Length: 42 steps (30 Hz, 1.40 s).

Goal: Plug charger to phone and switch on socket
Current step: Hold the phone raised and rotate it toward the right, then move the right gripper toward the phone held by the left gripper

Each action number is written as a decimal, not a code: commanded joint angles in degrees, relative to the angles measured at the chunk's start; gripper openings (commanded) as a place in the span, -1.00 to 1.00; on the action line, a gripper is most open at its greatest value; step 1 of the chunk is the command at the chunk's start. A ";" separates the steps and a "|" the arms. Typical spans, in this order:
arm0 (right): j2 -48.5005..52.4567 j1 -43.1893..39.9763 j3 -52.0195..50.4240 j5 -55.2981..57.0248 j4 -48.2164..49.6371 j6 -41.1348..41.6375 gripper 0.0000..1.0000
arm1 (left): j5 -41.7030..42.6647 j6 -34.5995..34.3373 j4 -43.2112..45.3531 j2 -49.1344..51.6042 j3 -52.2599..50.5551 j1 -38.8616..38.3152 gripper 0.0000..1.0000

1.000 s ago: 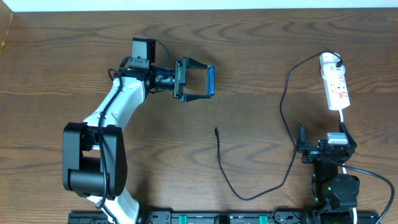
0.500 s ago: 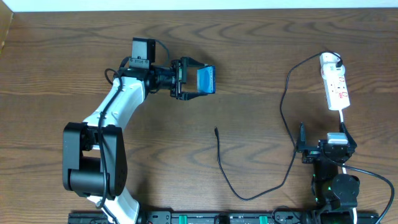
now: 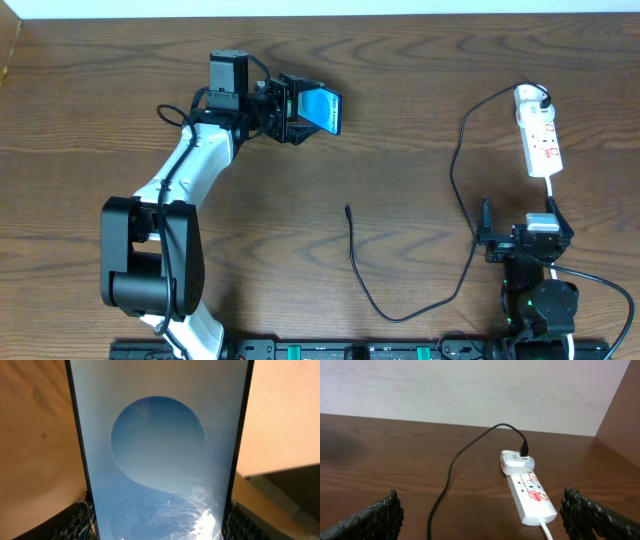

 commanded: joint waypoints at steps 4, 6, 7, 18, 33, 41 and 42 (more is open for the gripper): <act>-0.33 0.24 -0.07 0.46 -0.22 -0.74 0.98 | -7.85 1.99 0.59 -1.64 0.46 0.04 -0.85; -0.33 0.24 -0.07 0.46 -0.22 -0.74 0.98 | -8.68 1.99 0.59 -1.64 0.46 0.04 -0.85; -0.33 0.24 -0.07 0.48 -0.20 -0.76 0.99 | -8.66 1.99 0.59 -1.64 0.46 0.04 -0.85; -0.33 0.24 -0.07 -0.02 1.29 -0.74 0.99 | -8.63 1.99 0.59 -1.64 0.46 0.04 -0.85; 10.73 -2.38 17.51 -11.61 -3.19 3.10 0.99 | -8.61 2.01 0.63 -1.66 0.46 0.02 -0.85; 38.95 -5.53 41.16 -30.56 -13.57 7.30 0.98 | -8.61 2.03 0.61 -1.66 0.46 0.02 -0.85; 42.60 -5.57 43.95 -33.53 -14.91 8.22 0.98 | -8.61 2.03 0.61 -1.66 0.46 0.02 -0.86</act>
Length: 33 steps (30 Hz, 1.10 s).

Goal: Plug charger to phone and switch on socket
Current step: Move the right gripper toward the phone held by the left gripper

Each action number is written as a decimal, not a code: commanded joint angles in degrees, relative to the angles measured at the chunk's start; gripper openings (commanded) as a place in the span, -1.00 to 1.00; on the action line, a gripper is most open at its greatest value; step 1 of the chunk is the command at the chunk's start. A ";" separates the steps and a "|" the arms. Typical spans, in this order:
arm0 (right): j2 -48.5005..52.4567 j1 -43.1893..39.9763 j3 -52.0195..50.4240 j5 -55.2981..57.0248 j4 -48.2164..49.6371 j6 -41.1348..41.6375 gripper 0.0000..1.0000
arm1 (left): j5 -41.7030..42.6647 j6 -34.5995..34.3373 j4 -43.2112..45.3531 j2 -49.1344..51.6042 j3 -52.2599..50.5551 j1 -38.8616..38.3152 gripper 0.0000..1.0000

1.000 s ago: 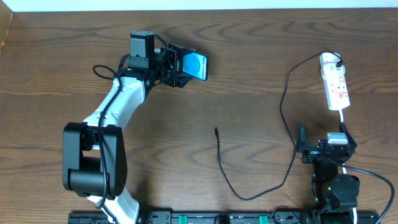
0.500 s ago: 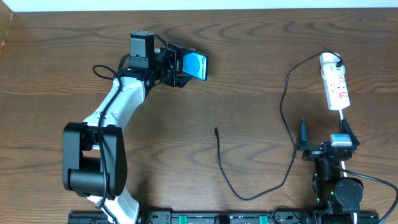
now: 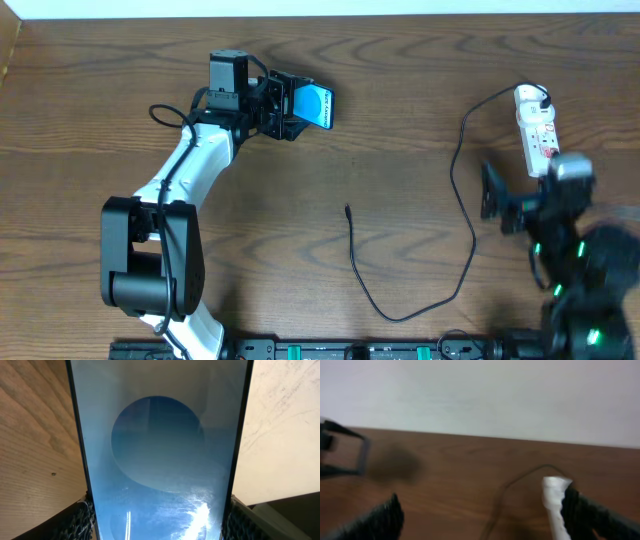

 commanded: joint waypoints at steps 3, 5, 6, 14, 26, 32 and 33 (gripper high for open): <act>19.41 -0.70 14.45 -23.26 -4.26 5.64 0.99 | 0.20 0.94 0.48 -1.66 0.46 0.02 -0.85; 28.15 -0.70 18.64 -35.65 -1.36 10.49 0.98 | 0.20 0.96 0.48 -1.66 0.46 0.02 -0.85; 30.64 -0.70 19.32 -38.34 0.57 11.93 0.99 | 0.20 0.96 0.48 -1.66 0.46 0.02 -0.85; 50.27 2.23 19.61 -44.41 21.03 28.81 0.99 | 0.15 0.96 0.48 -1.66 0.46 -0.31 -0.85; 62.71 11.67 19.61 -38.95 22.23 21.38 0.88 | -4.39 0.98 0.44 -1.66 0.44 -5.31 -0.87; 62.77 13.27 19.61 -36.96 22.10 17.31 0.87 | -8.22 0.94 0.42 -1.66 0.44 -7.89 -0.85; 62.77 13.53 19.61 -36.57 21.99 16.96 0.86 | -8.61 0.94 0.42 -1.66 0.44 -8.39 -0.85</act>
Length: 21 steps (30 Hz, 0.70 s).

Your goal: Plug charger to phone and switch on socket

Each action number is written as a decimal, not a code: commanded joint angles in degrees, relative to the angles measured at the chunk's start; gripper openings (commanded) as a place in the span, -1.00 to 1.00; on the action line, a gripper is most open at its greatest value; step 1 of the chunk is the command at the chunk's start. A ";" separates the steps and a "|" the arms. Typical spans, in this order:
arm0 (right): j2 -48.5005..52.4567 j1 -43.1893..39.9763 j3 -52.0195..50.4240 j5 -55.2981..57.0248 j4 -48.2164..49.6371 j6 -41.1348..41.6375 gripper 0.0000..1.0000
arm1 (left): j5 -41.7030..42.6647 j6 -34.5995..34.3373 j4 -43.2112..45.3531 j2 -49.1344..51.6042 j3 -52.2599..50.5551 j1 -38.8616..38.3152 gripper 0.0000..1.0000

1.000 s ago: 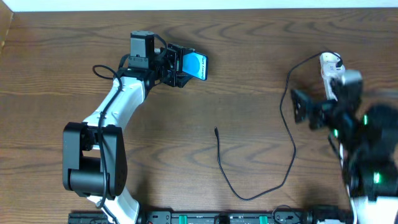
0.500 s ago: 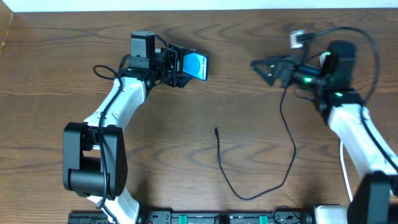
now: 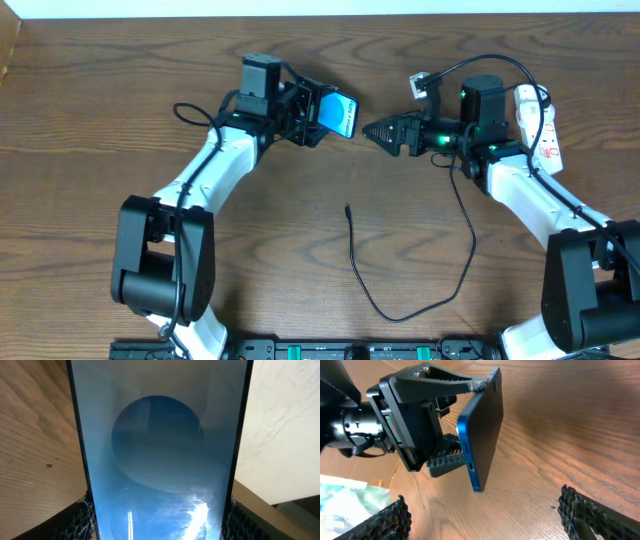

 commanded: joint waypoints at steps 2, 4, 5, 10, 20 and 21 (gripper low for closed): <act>0.04 1.60 0.70 2.80 -0.22 -3.91 0.86 | -2.95 0.90 0.46 -1.66 0.44 -2.03 -0.85; 0.04 2.16 0.70 3.67 -0.26 -5.11 0.86 | -3.56 0.87 0.46 -1.66 0.44 -2.95 -0.85; 0.04 2.56 0.70 3.72 -0.26 -6.23 0.86 | -3.82 0.63 0.46 -1.66 0.44 -3.45 -0.85; 0.04 4.22 0.70 7.39 -0.68 -6.58 0.86 | -3.85 -2.62 0.46 -1.66 0.44 -5.09 -0.85; 0.04 5.90 0.70 13.77 -0.63 -5.81 0.64 | -1.55 -7.80 0.48 -1.66 0.44 -6.14 -0.85; 0.04 5.92 0.70 14.45 -0.63 -5.07 0.64 | -0.98 -8.24 0.48 -1.66 0.44 -6.14 -0.85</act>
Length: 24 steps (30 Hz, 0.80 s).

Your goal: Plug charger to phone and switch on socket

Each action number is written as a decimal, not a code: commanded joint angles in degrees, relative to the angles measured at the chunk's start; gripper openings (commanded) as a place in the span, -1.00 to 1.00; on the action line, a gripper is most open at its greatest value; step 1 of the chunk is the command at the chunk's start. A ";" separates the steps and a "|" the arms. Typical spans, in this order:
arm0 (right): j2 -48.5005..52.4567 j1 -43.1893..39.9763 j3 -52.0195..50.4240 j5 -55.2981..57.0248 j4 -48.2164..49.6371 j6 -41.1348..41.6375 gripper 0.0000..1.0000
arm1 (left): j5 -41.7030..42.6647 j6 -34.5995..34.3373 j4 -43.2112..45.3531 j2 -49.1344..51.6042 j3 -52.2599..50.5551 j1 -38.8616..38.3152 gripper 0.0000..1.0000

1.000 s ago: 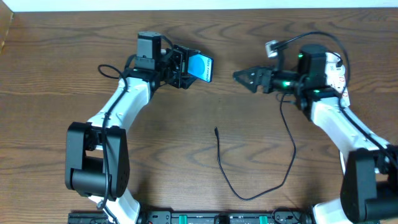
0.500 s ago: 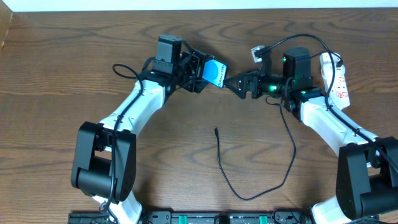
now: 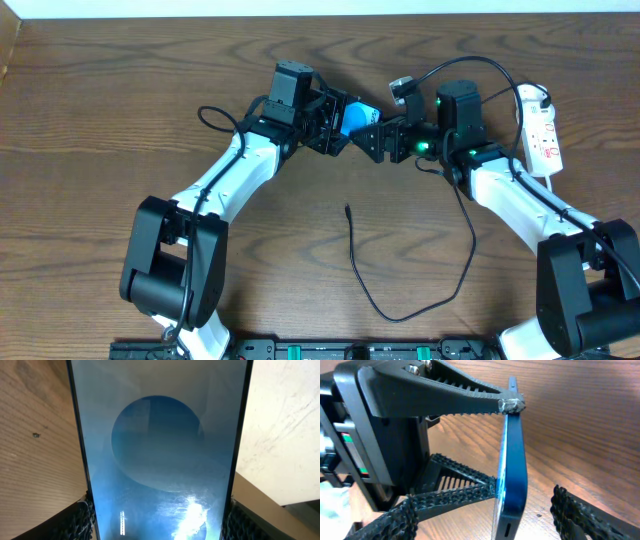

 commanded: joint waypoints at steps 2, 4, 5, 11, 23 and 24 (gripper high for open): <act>0.04 0.59 0.70 4.74 -0.04 2.12 0.64 | 3.02 -2.69 0.48 -1.66 0.44 -0.09 -0.85; 0.04 0.83 0.70 5.18 -0.04 2.32 0.64 | 3.63 -3.52 0.46 -1.66 0.44 -0.09 -0.85; 0.04 1.05 0.70 5.53 -0.02 2.32 0.64 | 3.78 -3.87 0.48 -1.66 0.44 -0.09 -0.85; 0.04 2.32 0.70 7.78 0.04 4.07 0.65 | 3.78 -3.89 0.48 -1.66 0.44 -0.20 -0.85; 0.04 3.08 0.70 9.14 0.85 7.26 0.36 | 3.56 -3.80 0.48 -1.66 0.44 -0.20 -0.85; 0.04 3.10 0.70 9.16 0.90 7.23 0.29 | 3.56 -3.80 0.48 -1.66 0.44 -0.20 -0.85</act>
